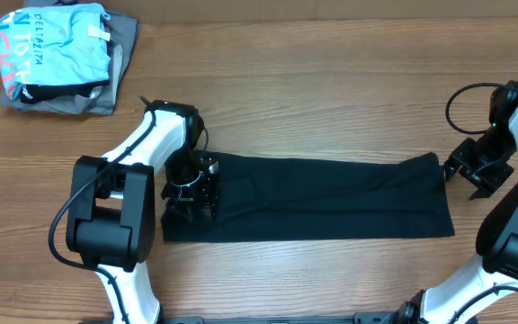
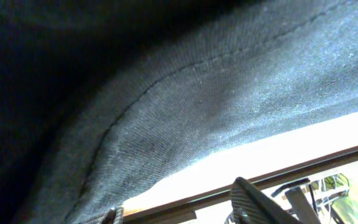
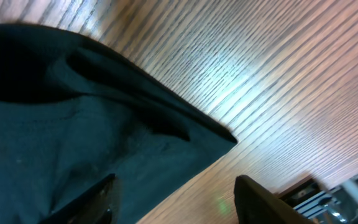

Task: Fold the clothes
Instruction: 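Grasp the strip ends and pull them outward with both grippers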

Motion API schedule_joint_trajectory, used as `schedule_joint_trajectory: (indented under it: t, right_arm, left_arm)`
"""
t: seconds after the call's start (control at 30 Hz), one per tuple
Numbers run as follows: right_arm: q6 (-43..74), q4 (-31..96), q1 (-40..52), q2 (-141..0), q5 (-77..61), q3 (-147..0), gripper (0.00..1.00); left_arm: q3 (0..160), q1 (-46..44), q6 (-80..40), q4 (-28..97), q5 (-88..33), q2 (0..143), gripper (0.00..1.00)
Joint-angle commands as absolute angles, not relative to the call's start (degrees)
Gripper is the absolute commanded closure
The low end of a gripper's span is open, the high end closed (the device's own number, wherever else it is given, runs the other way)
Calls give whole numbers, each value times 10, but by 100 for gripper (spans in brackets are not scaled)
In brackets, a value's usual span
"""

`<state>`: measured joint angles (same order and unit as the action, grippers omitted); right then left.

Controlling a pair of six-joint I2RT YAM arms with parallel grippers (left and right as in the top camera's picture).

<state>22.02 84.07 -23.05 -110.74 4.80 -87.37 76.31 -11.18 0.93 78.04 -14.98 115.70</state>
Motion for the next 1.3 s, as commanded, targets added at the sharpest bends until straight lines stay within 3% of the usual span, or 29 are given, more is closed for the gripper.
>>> schedule_joint_trajectory:
  t: [0.0,0.13,0.27,0.33,0.4,0.47,0.53,0.67,1.0,1.27]
  right_arm:
    - [221,837,-234,-1093,60,-870,37]
    - [221,830,-234,-1093,55,-870,37]
    - [169,822,-232,-1093,-20,-870,43]
    - [160,816,-229,-1093,-50,-870,51]
    - [160,811,-222,-1093,-53,-869,65]
    - [160,799,-209,-1093,-53,-864,86]
    - [160,786,-198,-1093,-53,-853,93]
    - [161,755,-176,-1093,-53,-822,96]
    - [165,594,-161,-1094,-79,-688,96]
    - [167,568,-162,-1094,-87,-665,96]
  left_arm:
    - [786,-107,-1,782,-148,1146,40]
    - [845,-105,-5,807,-148,1146,41]
    - [902,-109,-5,800,-162,1146,44]
    - [903,-113,-14,787,-166,1146,49]
    - [897,-119,-15,778,-166,1148,53]
    - [877,-125,-17,759,-166,1150,65]
    - [855,-127,-20,742,-166,1150,74]
    - [801,-123,-31,703,-166,1150,88]
    - [719,-49,-50,595,-166,1151,92]
    - [673,38,-69,537,-156,1151,93]
